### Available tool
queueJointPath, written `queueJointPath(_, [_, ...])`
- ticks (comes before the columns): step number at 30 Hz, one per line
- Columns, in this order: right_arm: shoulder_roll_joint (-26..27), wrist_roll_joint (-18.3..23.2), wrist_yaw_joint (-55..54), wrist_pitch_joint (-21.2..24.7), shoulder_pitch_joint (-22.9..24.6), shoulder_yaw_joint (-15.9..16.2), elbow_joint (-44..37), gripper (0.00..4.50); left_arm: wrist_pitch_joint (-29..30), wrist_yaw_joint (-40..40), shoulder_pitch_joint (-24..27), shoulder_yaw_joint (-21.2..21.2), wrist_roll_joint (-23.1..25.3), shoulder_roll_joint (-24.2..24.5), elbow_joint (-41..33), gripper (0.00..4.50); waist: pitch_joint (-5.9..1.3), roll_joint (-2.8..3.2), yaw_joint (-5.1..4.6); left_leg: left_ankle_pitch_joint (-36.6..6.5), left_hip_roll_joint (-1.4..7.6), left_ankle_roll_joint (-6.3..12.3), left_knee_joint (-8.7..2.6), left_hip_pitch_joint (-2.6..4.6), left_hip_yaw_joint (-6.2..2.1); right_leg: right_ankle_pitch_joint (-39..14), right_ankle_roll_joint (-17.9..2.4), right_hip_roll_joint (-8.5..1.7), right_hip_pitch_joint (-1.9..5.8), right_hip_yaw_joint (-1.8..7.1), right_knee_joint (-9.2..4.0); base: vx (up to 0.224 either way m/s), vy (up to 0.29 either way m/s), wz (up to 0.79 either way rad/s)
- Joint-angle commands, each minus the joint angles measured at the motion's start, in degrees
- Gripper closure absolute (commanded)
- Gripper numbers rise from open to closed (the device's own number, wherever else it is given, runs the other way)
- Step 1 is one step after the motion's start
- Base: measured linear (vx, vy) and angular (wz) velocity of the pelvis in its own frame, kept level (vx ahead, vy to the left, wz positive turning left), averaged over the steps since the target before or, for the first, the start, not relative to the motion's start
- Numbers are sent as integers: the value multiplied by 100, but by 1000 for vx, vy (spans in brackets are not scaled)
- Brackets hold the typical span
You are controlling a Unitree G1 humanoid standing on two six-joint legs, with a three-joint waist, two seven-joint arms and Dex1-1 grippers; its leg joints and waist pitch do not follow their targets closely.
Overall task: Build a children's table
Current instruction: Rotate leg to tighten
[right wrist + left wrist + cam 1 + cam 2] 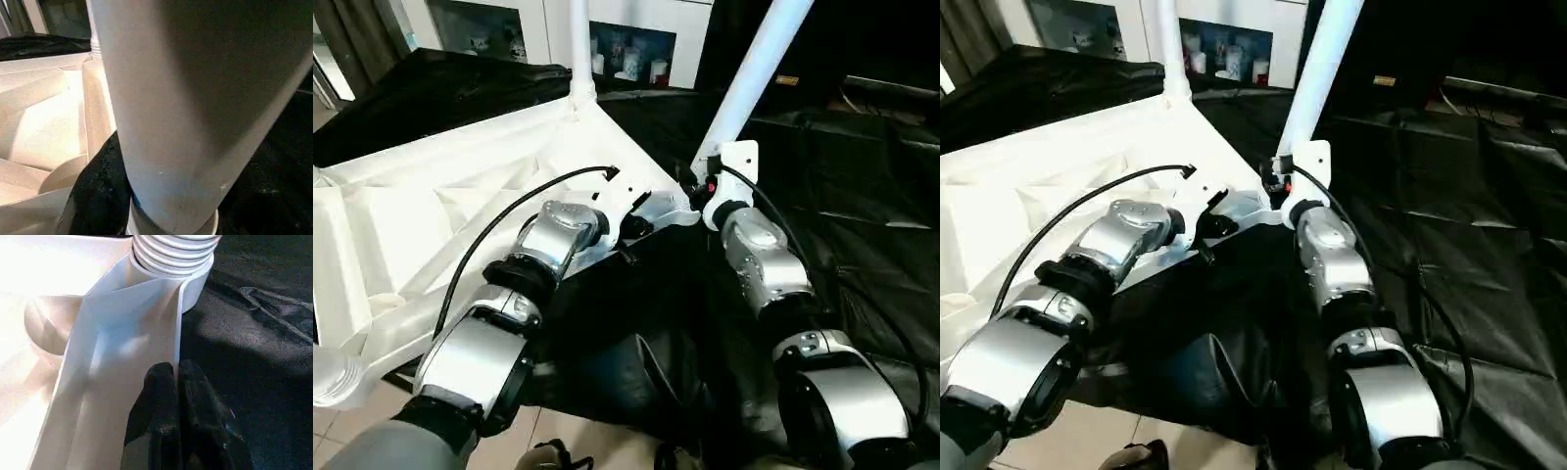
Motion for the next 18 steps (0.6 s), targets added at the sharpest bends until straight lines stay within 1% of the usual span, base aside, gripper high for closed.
queueJointPath(1, [573,-89,163,565,414,418,879,263,18,536,-144,16,102,-149,196,450,-128,58,-15,-2462,343,-121,-524,127,-266,-3111,-805,-583,-7,314,-609,0,0,0])
queueJointPath(3, [601,-107,88,540,345,391,1004,263,-7,541,-164,18,107,-157,259,450,-125,51,-15,-2592,341,-133,-538,142,-294,-3334,-686,-590,-28,314,-639,0,0,0])
queueJointPath(5, [602,-108,73,537,327,383,1036,263,-10,524,-167,18,104,-156,269,450,-136,50,-14,-2587,338,-116,-545,147,-301,-3366,-644,-594,-29,315,-651,0,0,0])
queueJointPath(6, [609,-122,70,531,299,360,1080,263,-25,497,-169,13,107,-152,279,450,-143,51,-11,-2555,339,-106,-548,151,-298,-3325,-641,-595,-26,316,-658,0,0,0])
queueJointPath(7, [603,-137,90,533,278,351,1097,263,-62,411,-158,-16,118,-139,253,450,-148,55,-11,-2496,341,-93,-560,163,-291,-3170,-675,-587,-17,309,-664,0,0,0])
queueJointPath(8, [594,-151,120,536,259,345,1105,263,-104,320,-145,-48,129,-125,224,450,-154,56,-12,-2436,343,-86,-571,157,-288,-3045,-702,-581,-1,307,-656,0,0,0])
queueJointPath(9, [568,-164,185,553,236,343,1094,263,-170,164,-121,-100,148,-97,174,450,-151,56,-10,-2322,354,-73,-590,123,-290,-2806,-757,-576,21,308,-639,0,0,0])
queueJointPath(10, [544,-172,241,568,220,344,1080,263,-224,35,-101,-143,162,-73,131,450,-176,59,-6,-2140,359,-67,-585,104,-279,-2465,-836,-569,47,309,-595,0,0,0])
queueJointPath(11, [476,-179,413,618,193,369,1050,263,-258,-176,-59,-202,171,-16,42,450,-181,62,-6,-2073,362,-65,-579,103,-267,-2308,-886,-569,50,312,-583,0,0,0])
queueJointPath(12, [428,-182,525,652,177,383,1035,263,-306,-313,-30,-236,172,23,-19,450,-197,60,2,-2015,360,-39,-562,116,-240,-2122,-981,-567,51,317,-569,0,0,0])
queueJointPath(13, [289,-192,850,748,132,423,996,263,-442,-698,54,-328,173,136,-192,450,-199,54,1,-1928,361,-9,-553,107,-231,-1960,-1069,-578,74,322,-548,0,0,0])
queueJointPath(14, [289,-192,850,748,132,423,996,263,-442,-698,54,-328,173,136,-192,450,-203,38,-1,-1841,352,39,-550,72,-237,-1894,-1102,-581,117,314,-533,0,0,0])
queueJointPath(15, [245,-197,955,779,117,433,987,263,-491,-821,80,-356,172,173,-245,450,-224,51,0,-1528,352,136,-523,51,-212,-1562,-1199,-585,142,312,-497,0,0,0])
queueJointPath(16, [30,-250,1473,916,104,550,925,263,-511,-1232,203,-445,135,336,-478,450,-244,49,-2,-1461,348,168,-507,64,-198,-1466,-1238,-578,148,312,-487,0,0,0])
queueJointPath(17, [30,-250,1473,916,104,550,925,263,-511,-1232,203,-445,135,336,-478,450,-242,41,7,-1418,351,213,-500,65,-202,-1390,-1289,-581,170,305,-475,0,0,0])
queueJointPath(18, [-161,-279,1957,1030,107,653,862,263,-545,-1551,313,-521,112,485,-674,450,-262,31,-13,-1234,348,302,-474,44,-182,-1192,-1379,-576,189,304,-449,0,0,0])
